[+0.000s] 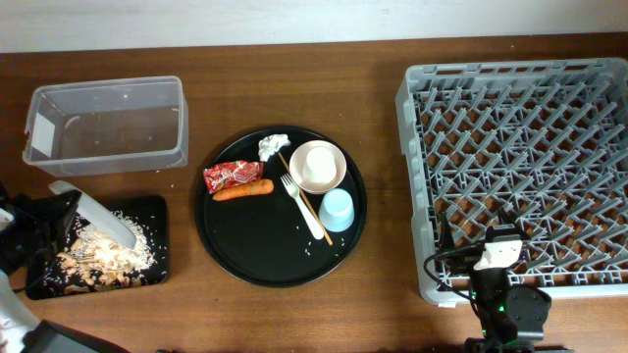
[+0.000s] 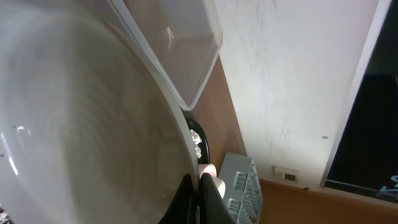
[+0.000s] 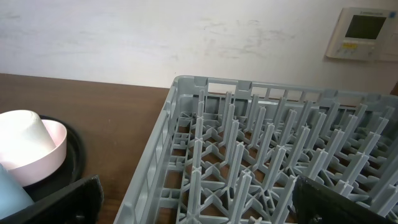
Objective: Sort waste into correct bins and load items into the dishwasher rack
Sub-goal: 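Tilt the plate to dump the rice onto the black tray, then set the emptied white plate back onto the round black tray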
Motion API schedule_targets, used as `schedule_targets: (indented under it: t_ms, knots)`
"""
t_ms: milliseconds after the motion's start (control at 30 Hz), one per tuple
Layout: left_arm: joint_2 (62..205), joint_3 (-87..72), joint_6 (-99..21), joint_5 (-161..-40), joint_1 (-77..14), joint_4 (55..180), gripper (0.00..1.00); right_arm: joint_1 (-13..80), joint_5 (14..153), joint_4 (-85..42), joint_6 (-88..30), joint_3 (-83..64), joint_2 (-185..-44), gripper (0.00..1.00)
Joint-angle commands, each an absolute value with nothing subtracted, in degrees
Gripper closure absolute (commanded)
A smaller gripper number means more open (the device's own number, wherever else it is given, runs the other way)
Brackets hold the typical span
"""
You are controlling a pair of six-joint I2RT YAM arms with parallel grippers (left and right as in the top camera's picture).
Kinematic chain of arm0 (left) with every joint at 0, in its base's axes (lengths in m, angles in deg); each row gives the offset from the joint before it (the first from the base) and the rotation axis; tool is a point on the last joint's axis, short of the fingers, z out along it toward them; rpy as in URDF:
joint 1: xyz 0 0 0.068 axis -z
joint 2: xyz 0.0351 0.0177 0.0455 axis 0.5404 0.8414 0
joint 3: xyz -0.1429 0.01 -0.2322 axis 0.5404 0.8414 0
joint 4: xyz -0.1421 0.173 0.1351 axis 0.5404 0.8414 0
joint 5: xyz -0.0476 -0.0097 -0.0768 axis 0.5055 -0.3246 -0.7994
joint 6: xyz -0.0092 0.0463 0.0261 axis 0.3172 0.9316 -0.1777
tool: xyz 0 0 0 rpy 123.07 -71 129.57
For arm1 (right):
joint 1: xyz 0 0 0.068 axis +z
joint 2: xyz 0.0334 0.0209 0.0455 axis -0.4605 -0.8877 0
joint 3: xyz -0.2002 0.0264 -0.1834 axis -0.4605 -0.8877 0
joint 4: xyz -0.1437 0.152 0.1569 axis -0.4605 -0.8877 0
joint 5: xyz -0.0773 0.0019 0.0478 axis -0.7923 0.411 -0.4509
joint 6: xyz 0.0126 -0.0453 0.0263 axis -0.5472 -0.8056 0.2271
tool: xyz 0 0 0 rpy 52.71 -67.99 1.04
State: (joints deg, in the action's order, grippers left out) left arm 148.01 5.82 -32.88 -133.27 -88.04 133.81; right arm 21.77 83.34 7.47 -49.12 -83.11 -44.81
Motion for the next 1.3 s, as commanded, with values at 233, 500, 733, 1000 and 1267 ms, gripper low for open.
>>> schedule_targets:
  t_ms: [233,500,733,1000,1267]
  knots:
    - [148.03,5.80,-32.11,-146.20,-88.37,133.68,0.99,21.44,83.66,7.28,-49.04,-83.46,-44.37,0.01]
    - [148.03,5.82,-35.98,-145.55,-88.54,129.00,0.99,21.44,83.66,7.28,-49.04,-83.46,-44.37,0.01]
    - [147.72,5.80,-35.32,-147.91,-88.41,133.00,0.99,21.44,83.66,7.28,-49.04,-83.46,-44.37,0.01]
    - [138.57,3.44,-32.81,-145.61,-76.37,133.06,1.00,21.44,83.66,7.28,-49.04,-83.46,-44.37,0.01]
    - [127.62,0.10,-35.41,-113.81,-43.63,136.08,0.99,21.44,83.66,7.28,-49.04,-83.46,-44.37,0.01]
